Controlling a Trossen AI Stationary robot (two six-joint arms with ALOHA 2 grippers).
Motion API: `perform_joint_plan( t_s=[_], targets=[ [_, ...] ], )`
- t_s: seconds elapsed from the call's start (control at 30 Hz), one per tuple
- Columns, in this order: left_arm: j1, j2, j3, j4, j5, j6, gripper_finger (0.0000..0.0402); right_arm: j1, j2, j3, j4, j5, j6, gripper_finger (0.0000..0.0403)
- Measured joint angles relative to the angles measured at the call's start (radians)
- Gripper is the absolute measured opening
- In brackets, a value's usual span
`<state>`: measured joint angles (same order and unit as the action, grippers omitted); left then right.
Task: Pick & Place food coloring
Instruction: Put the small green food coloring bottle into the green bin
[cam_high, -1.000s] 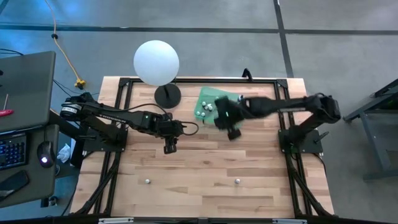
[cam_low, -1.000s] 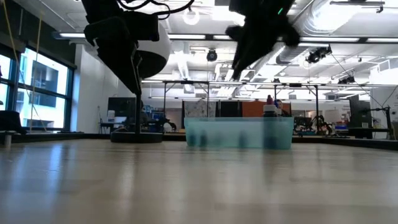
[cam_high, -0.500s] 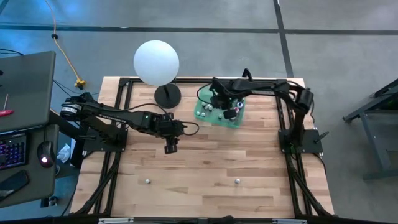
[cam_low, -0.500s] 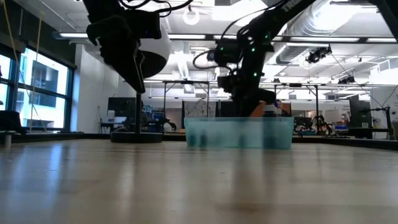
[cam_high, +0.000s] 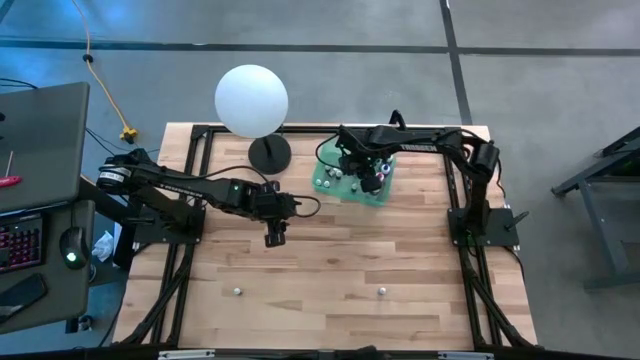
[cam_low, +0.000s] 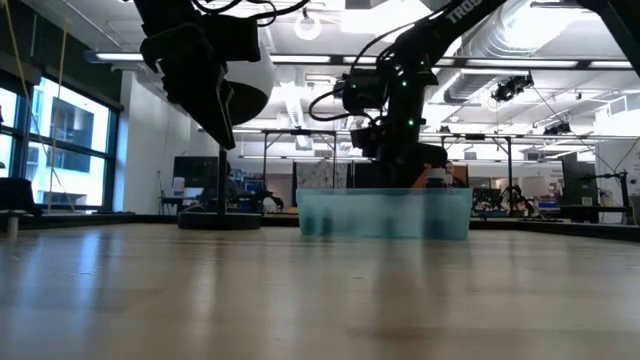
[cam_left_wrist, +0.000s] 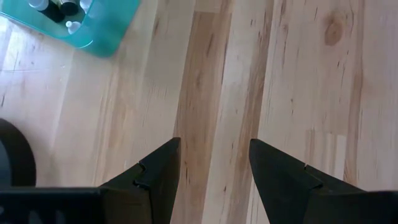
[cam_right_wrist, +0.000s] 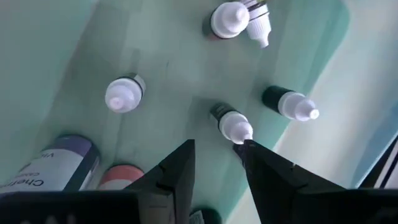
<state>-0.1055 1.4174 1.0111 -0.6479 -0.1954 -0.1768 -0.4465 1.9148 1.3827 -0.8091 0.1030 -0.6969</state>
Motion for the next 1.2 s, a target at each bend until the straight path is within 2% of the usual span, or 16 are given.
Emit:
perform_joint_plan(
  t_s=[0.2, 0.33, 0.43, 0.67, 0.77, 0.93, 1.13, 1.2],
  targets=[
    [0.000, 0.000, 0.000, -0.010, 0.000, 0.000, 0.0186, 0.041, -0.025, 0.015, -0.027, 0.098, -0.021, 0.0153],
    [0.000, 0.000, 0.000, -0.025, 0.001, -0.003, 0.0186, 0.099, -0.045, 0.090, -0.120, 0.151, 0.002, 0.0160],
    [0.000, 0.000, 0.000, -0.053, 0.001, -0.011, 0.0186, 0.154, -0.047, 0.163, -0.216, 0.150, 0.046, 0.0160],
    [0.000, 0.000, 0.000, -0.056, 0.001, -0.011, 0.0186, 0.363, -0.054, 0.369, -0.536, 0.119, 0.313, 0.0161],
    [0.000, 0.000, 0.000, -0.057, 0.001, -0.012, 0.0186, 0.461, -0.065, 0.406, -0.607, 0.031, 0.488, 0.0161],
    [0.000, 0.000, 0.000, -0.057, 0.001, -0.038, 0.0186, 0.614, -0.137, 0.301, -0.568, -0.206, 0.674, 0.0161],
    [0.000, 0.008, 0.000, -0.062, 0.002, -0.040, 0.0186, 0.760, -0.243, 0.013, -0.259, -0.201, 1.038, 0.0161],
    [0.000, 0.007, -0.004, -0.045, 0.002, -0.039, 0.0186, 0.806, -0.266, -0.068, -0.150, -0.199, 1.111, 0.0161]
  ],
)
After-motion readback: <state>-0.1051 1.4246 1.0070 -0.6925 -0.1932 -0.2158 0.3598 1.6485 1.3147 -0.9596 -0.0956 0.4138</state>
